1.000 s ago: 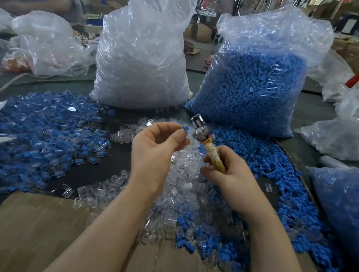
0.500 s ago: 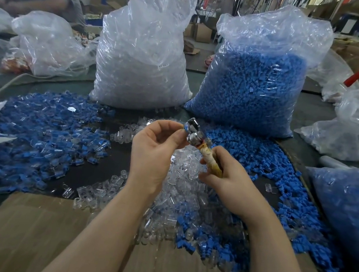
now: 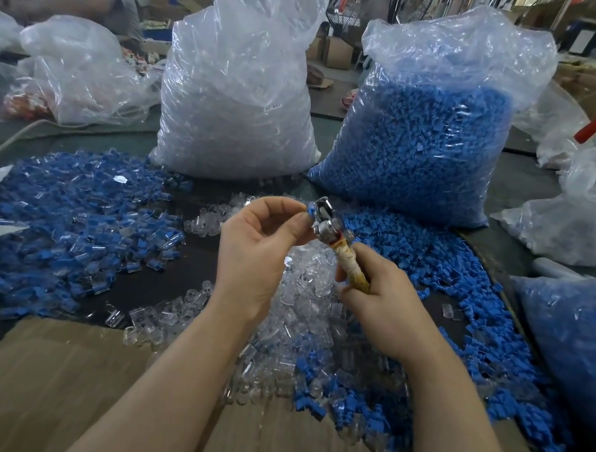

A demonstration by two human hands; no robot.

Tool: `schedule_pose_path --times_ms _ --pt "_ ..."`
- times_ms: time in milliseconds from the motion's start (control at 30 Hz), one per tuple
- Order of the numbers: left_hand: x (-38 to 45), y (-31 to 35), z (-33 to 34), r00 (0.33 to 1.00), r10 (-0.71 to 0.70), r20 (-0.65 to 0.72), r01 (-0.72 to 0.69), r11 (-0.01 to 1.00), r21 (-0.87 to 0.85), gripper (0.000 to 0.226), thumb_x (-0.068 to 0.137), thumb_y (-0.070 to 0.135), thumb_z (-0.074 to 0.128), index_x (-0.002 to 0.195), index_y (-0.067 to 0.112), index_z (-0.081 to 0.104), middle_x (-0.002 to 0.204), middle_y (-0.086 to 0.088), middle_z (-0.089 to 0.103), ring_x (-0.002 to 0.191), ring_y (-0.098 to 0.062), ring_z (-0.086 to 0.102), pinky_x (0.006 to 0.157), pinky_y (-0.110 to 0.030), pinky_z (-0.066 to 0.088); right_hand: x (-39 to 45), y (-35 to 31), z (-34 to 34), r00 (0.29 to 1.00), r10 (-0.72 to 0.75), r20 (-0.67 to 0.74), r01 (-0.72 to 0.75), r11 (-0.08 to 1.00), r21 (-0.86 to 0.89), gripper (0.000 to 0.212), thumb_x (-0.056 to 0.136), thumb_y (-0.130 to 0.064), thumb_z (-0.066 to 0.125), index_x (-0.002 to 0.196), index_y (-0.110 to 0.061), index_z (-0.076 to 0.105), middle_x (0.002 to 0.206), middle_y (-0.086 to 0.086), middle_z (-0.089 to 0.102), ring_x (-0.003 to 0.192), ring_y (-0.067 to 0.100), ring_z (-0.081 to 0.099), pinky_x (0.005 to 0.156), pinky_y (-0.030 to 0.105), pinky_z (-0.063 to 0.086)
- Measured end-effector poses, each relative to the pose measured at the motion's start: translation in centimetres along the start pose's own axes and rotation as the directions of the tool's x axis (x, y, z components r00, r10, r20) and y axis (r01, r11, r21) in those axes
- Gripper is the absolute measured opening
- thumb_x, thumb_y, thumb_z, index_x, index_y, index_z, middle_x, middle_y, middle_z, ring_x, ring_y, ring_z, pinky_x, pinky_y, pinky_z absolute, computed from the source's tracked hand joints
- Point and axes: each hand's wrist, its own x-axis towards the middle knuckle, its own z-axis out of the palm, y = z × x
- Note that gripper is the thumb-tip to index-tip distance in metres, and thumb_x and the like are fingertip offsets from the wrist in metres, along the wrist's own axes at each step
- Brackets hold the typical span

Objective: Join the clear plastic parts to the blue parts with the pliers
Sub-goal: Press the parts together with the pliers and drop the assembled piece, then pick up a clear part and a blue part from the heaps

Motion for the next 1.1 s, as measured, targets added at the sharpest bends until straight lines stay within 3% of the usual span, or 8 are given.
schedule_pose_path --times_ms 300,533,733,833,900,1000,1100 --pt "-0.2 0.0 -0.1 1.000 -0.029 -0.007 0.029 1.000 -0.008 0.010 0.086 -0.004 0.066 0.087 0.006 0.067 0.070 0.005 0.071 0.067 -0.006 0.067 0.066 -0.017 0.053 0.0 0.2 0.4 1.000 0.006 -0.016 -0.007 1.000 -0.022 0.014 0.083 -0.004 0.055 0.082 -0.016 0.049 0.064 -0.002 0.047 0.050 0.008 0.037 0.053 0.031 0.030" --pt "0.0 -0.1 0.0 0.997 -0.078 -0.029 0.077 0.997 -0.024 0.011 0.088 -0.005 0.064 0.088 0.006 0.068 0.071 0.004 0.071 0.067 -0.006 0.068 0.066 -0.017 0.054 0.1 0.3 0.6 1.000 0.024 -0.010 -0.024 1.000 0.014 0.012 0.082 -0.005 0.055 0.090 -0.013 0.049 0.073 0.009 0.051 0.056 0.017 0.038 0.056 0.034 0.031" --pt "0.2 -0.1 -0.4 0.980 -0.195 -0.050 0.186 0.972 -0.145 0.008 0.087 0.000 0.066 0.090 0.007 0.069 0.074 -0.001 0.072 0.070 -0.013 0.070 0.069 -0.022 0.057 0.5 1.4 0.0 0.954 0.090 -0.286 -0.074 0.995 0.065 0.013 0.086 -0.010 0.058 0.085 -0.022 0.052 0.066 -0.003 0.053 0.056 0.016 0.046 0.055 0.037 0.040" --pt "0.7 -0.1 -1.0 0.939 -0.334 -0.086 0.291 0.901 -0.323 0.007 0.086 0.005 0.066 0.090 0.008 0.069 0.077 -0.004 0.075 0.072 -0.013 0.072 0.067 -0.022 0.058 0.5 2.2 -0.9 0.879 0.169 -0.447 -0.194 0.981 -0.010 0.007 0.090 -0.022 0.058 0.094 -0.026 0.054 0.074 -0.004 0.059 0.063 0.018 0.054 0.054 0.035 0.043" --pt "1.2 0.0 -2.0 0.879 -0.455 -0.144 0.327 0.793 -0.514 0.009 0.083 0.007 0.067 0.092 0.007 0.069 0.079 -0.005 0.076 0.071 -0.012 0.073 0.064 -0.022 0.058 0.4 2.8 -1.4 0.816 0.233 -0.529 -0.323 0.943 -0.082 0.009 0.092 -0.027 0.056 0.100 -0.024 0.052 0.075 -0.004 0.056 0.063 0.016 0.052 0.050 0.031 0.036" --pt "2.2 0.3 -4.4 0.791 -0.560 -0.246 0.246 0.660 -0.710 0.014 0.081 0.010 0.070 0.094 0.006 0.069 0.077 -0.005 0.076 0.069 -0.010 0.074 0.061 -0.019 0.057 0.2 3.4 -1.9 0.736 0.338 -0.587 -0.517 0.840 -0.163 0.013 0.095 -0.026 0.055 0.095 -0.014 0.049 0.070 0.000 0.049 0.058 0.015 0.044 0.047 0.028 0.025" --pt "3.0 0.4 -6.9 0.724 -0.602 -0.337 0.122 0.593 -0.796 0.009 0.089 0.011 0.064 0.097 0.007 0.067 0.074 -0.003 0.076 0.068 -0.008 0.074 0.064 -0.020 0.059 -0.3 3.7 -1.5 0.695 0.442 -0.566 -0.651 0.721 -0.236 0.019 0.094 -0.025 0.057 0.092 -0.009 0.047 0.067 0.004 0.045 0.054 0.018 0.040 0.045 0.028 0.022"
